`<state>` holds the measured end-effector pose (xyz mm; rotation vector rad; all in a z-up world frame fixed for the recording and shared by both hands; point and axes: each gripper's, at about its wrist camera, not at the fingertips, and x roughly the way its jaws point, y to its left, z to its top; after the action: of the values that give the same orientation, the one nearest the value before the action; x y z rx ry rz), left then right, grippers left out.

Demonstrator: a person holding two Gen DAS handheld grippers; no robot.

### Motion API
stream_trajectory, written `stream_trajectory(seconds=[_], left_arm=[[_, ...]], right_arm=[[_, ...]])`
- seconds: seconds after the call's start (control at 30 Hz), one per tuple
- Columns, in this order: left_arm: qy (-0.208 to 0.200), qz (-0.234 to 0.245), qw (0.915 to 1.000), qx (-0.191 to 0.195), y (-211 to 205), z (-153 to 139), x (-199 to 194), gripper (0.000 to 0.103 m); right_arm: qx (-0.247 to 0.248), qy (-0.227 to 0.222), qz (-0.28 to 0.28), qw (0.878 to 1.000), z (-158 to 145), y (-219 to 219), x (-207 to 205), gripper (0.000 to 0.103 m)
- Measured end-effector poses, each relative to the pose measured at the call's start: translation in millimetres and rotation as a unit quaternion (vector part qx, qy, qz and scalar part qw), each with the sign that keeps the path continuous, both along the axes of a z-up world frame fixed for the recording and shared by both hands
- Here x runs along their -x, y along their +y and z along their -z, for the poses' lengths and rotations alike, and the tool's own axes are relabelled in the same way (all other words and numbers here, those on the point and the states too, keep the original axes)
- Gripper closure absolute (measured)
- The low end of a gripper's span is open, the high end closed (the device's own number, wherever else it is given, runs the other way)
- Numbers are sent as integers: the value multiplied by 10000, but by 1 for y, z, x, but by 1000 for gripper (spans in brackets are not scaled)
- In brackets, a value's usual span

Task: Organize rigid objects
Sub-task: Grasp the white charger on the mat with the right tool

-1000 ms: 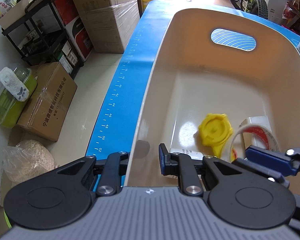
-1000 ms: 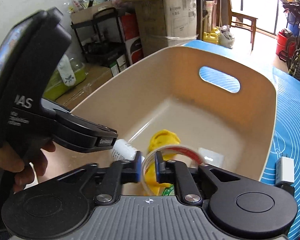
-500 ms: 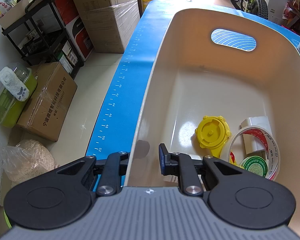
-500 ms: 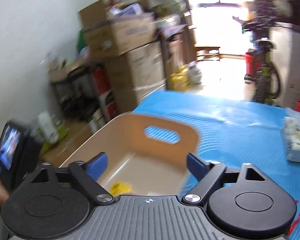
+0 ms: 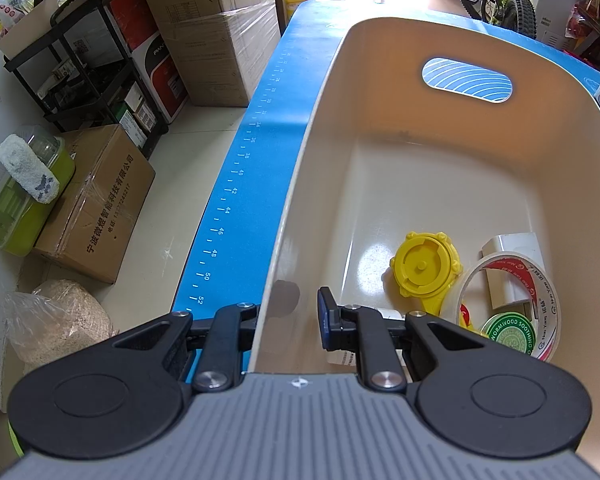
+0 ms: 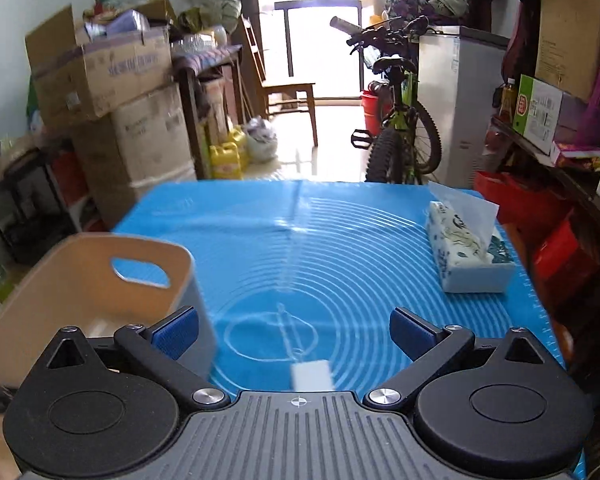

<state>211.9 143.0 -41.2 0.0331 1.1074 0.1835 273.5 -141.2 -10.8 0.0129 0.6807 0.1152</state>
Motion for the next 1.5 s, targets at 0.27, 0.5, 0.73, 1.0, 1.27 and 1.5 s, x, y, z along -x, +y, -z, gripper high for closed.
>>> stream_trajectory(seconds=[0.27,0.5,0.73,1.0,1.27,1.5], left_arm=[[1,-1,10000,1,1,0,0,81],[0,1,10000,-13,1,0,-1,81],[-2,1,10000,-30,2,0,-1,81],[-2,3,10000,-36,2,0,-1,81],[-3,-1,10000,-59,1,0,0,81],[-3,0,10000,-57,0,0,0,81]], right_arm=[[327,310,106,9989,34,-3,-14,4],[301,606,155,9976,65,-10,-26,10],[526,818,26,9953,86,0,-33,11],[774,862,33,9933,103,9,-41,20],[469,812,-206,9954,100,12,-40,59],[510,700,-98,9962,98,10,-36,60]])
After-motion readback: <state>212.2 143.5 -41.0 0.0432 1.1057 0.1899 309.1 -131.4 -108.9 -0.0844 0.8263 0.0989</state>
